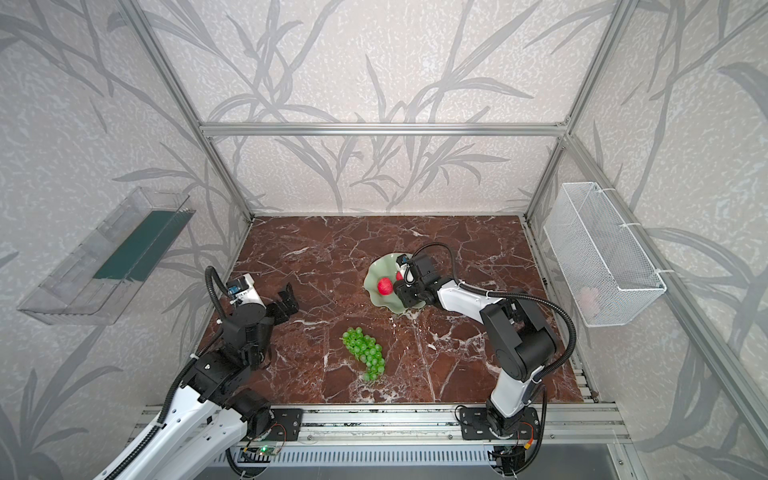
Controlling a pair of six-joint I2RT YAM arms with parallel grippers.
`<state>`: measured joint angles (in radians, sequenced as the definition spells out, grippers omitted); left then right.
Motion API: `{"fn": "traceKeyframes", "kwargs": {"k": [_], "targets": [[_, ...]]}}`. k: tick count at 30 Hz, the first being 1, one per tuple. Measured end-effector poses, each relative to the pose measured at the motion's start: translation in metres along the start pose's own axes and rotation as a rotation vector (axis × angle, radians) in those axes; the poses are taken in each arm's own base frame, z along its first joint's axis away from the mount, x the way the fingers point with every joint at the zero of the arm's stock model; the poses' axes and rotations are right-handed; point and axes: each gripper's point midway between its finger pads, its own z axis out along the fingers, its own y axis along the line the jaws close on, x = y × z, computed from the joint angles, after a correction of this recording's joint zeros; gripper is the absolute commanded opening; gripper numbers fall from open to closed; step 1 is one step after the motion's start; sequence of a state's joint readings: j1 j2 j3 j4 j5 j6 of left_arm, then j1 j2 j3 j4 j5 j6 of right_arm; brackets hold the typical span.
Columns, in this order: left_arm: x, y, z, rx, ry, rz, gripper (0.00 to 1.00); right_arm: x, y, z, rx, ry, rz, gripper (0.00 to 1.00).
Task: Place and organize the fake fruits in the fruit bowl
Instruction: 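Carry the avocado into the bowl and release it with the right gripper, then move the right gripper to the green grapes and grasp the bunch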
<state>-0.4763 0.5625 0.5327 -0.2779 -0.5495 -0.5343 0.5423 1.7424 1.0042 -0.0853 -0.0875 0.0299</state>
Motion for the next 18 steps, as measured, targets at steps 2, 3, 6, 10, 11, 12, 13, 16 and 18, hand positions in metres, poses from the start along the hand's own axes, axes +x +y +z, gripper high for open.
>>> {"fn": "traceKeyframes", "kwargs": {"k": [2, 3, 6, 10, 11, 12, 13, 16, 18], "targets": [[0.0, 0.0, 0.0, -0.001, 0.0, 0.0, 1.0, -0.001, 0.0, 0.0, 0.0, -0.001, 0.003, 0.7], [0.0, 0.0, 0.0, -0.001, -0.001, 0.0, 1.0, -0.002, 0.0, -0.001, 0.001, -0.002, 0.003, 0.72], [0.0, 0.0, 0.0, -0.002, -0.001, 0.0, 1.0, -0.007, 0.001, -0.006, 0.0, -0.016, 0.005, 0.78], [0.0, 0.001, 0.0, -0.005, -0.001, -0.001, 1.0, -0.025, 0.005, -0.031, -0.012, -0.095, 0.007, 0.83], [0.0, 0.001, 0.0, -0.005, -0.001, -0.001, 1.0, -0.03, 0.007, -0.039, -0.022, -0.122, 0.011, 0.83], [0.0, 0.001, 0.001, -0.006, -0.001, -0.002, 1.0, -0.034, 0.01, -0.049, -0.035, -0.153, 0.014, 0.84], [0.0, 0.001, 0.001, -0.006, -0.001, -0.002, 1.0, -0.038, 0.013, -0.059, -0.05, -0.19, 0.018, 0.84], [0.002, 0.002, 0.001, -0.008, 0.001, 0.0, 1.0, -0.039, 0.027, -0.081, -0.106, -0.284, 0.024, 0.86], [0.006, 0.003, 0.003, -0.01, 0.006, 0.002, 1.0, -0.029, 0.043, -0.089, -0.146, -0.32, 0.003, 0.86]]}}
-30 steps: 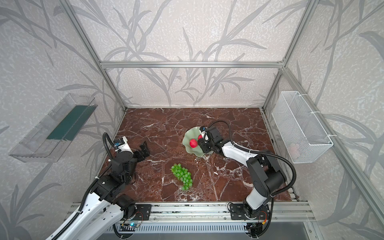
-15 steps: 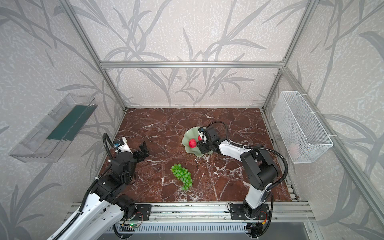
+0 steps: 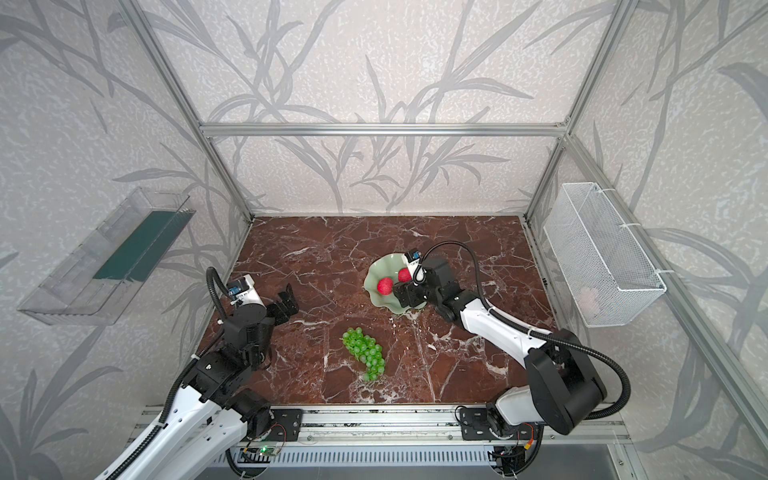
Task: Place and organize the fake fruits in the fruit bowl
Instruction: 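Move the right gripper to the green grapes and grasp the bunch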
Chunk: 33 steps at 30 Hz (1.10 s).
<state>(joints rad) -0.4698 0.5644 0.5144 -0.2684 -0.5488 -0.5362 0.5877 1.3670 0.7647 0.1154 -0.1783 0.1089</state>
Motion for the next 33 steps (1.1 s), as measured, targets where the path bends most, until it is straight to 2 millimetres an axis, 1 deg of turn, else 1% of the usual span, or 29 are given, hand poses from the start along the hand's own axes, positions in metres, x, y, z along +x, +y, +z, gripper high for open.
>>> {"fn": "traceKeyframes", "kwargs": {"k": [2, 4, 7, 9, 12, 14, 18, 23, 28, 33], "targets": [[0.002, 0.001, 0.001, -0.003, 0.004, 0.001, 1.0, 0.014, 0.024, -0.003, -0.062, -0.019, -0.036, 0.88], [0.003, 0.001, 0.002, -0.006, 0.007, -0.001, 1.0, 0.033, 0.049, -0.006, -0.124, -0.027, -0.076, 0.89], [0.002, 0.001, 0.002, -0.005, 0.004, -0.005, 1.0, 0.058, 0.078, -0.009, -0.201, -0.018, -0.131, 0.9], [0.002, 0.001, 0.002, -0.003, 0.003, -0.008, 1.0, 0.064, 0.089, -0.009, -0.229, -0.022, -0.152, 0.9], [0.002, 0.0, 0.002, 0.0, 0.004, -0.016, 1.0, 0.062, 0.103, -0.007, -0.262, -0.05, -0.17, 0.91], [0.003, 0.0, 0.002, 0.003, 0.005, -0.019, 1.0, 0.065, 0.109, -0.001, -0.275, -0.053, -0.176, 0.91], [0.004, -0.001, 0.002, 0.009, 0.01, -0.021, 1.0, 0.086, 0.121, 0.014, -0.301, -0.006, -0.18, 0.9], [0.004, -0.001, 0.002, 0.013, 0.011, -0.02, 1.0, 0.109, 0.129, 0.03, -0.316, 0.054, -0.183, 0.9], [0.004, -0.001, 0.001, 0.015, 0.01, -0.019, 1.0, 0.119, 0.134, 0.044, -0.33, 0.084, -0.177, 0.89], [0.002, -0.001, 0.0, 0.016, 0.003, -0.023, 1.0, 0.127, 0.14, 0.054, -0.348, 0.105, -0.163, 0.83]]}}
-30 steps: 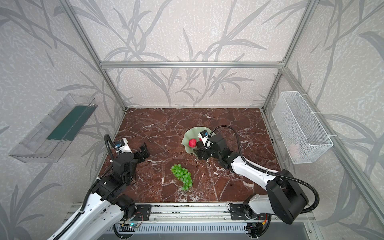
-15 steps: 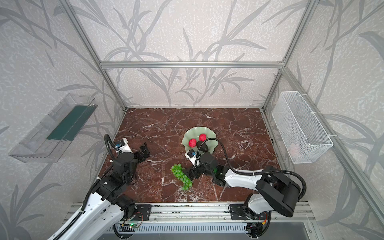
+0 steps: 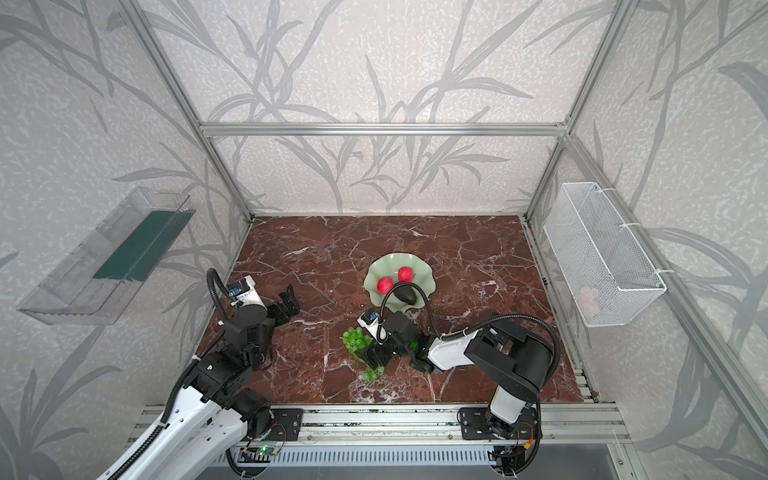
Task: Place and organize the fake fruits in the fruit bowl
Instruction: 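Move the right gripper to the green grapes and grasp the bunch, then lift the grapes into the bowl and open the right gripper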
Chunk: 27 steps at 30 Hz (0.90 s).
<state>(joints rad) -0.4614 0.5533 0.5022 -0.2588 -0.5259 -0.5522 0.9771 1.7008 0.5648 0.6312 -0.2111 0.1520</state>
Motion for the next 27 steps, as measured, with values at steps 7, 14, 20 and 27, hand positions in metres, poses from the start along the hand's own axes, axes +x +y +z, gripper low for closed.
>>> {"fn": "traceKeyframes", "kwargs": {"k": [7, 14, 20, 27], "targets": [[0.0, 0.0, 0.0, -0.001, -0.001, 0.001, 1.0, 0.004, 0.006, 0.01, -0.03, 0.012, 0.019, 0.57], [-0.001, 0.001, -0.001, 0.0, -0.004, 0.0, 1.0, -0.001, 0.006, 0.012, -0.033, 0.001, 0.031, 0.4], [-0.004, 0.001, -0.003, 0.005, -0.013, -0.007, 1.0, -0.012, 0.007, 0.008, -0.02, 0.012, 0.042, 0.33], [-0.006, 0.002, -0.005, 0.008, -0.02, -0.013, 1.0, -0.044, 0.011, -0.011, -0.006, -0.028, 0.047, 0.3]]}}
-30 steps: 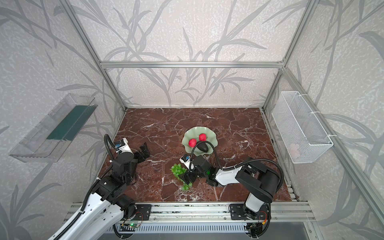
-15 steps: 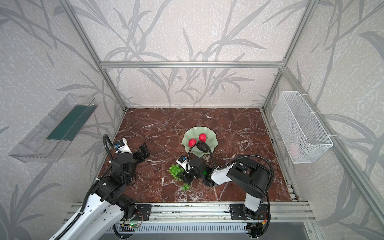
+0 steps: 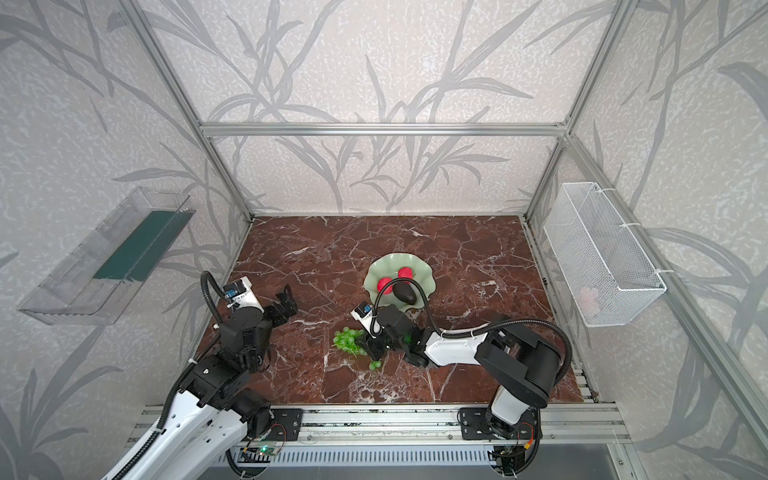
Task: Place and organize the fake fruits in the fruit bowl
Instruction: 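Lift the grapes into the bowl and open the right gripper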
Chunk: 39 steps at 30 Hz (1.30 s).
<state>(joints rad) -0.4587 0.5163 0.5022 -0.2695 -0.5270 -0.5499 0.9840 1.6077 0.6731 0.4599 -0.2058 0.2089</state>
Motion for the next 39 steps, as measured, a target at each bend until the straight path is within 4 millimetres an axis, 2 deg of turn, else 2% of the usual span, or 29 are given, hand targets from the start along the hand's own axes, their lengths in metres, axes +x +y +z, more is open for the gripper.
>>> {"fn": "traceKeyframes", "kwargs": {"k": [5, 9, 14, 18, 21, 25, 29, 34, 39], "targets": [[-0.001, 0.001, -0.002, -0.001, -0.004, -0.002, 1.0, -0.029, 0.001, -0.016, 0.018, -0.047, 0.0, 0.3], [-0.002, 0.002, -0.002, 0.0, -0.008, -0.005, 1.0, -0.051, -0.01, -0.031, 0.056, -0.073, 0.014, 0.3], [-0.002, 0.002, -0.003, 0.0, -0.009, -0.007, 1.0, -0.079, -0.041, -0.058, 0.136, -0.118, 0.055, 0.3], [-0.003, 0.002, -0.003, 0.001, -0.011, -0.008, 1.0, -0.105, -0.073, -0.081, 0.217, -0.166, 0.081, 0.3], [-0.003, 0.002, -0.003, 0.002, -0.011, -0.008, 1.0, -0.116, -0.1, -0.096, 0.277, -0.192, 0.108, 0.3], [-0.003, 0.002, -0.003, 0.002, -0.012, -0.009, 1.0, -0.119, -0.138, -0.114, 0.365, -0.215, 0.155, 0.3], [-0.004, 0.002, -0.004, 0.004, -0.016, -0.011, 1.0, -0.112, -0.175, -0.123, 0.435, -0.217, 0.212, 0.3], [-0.004, 0.002, -0.004, 0.004, -0.016, -0.011, 1.0, -0.094, -0.213, -0.12, 0.493, -0.195, 0.278, 0.3], [-0.004, 0.003, -0.004, 0.002, -0.017, -0.01, 1.0, -0.077, -0.234, -0.108, 0.509, -0.173, 0.325, 0.32]]}}
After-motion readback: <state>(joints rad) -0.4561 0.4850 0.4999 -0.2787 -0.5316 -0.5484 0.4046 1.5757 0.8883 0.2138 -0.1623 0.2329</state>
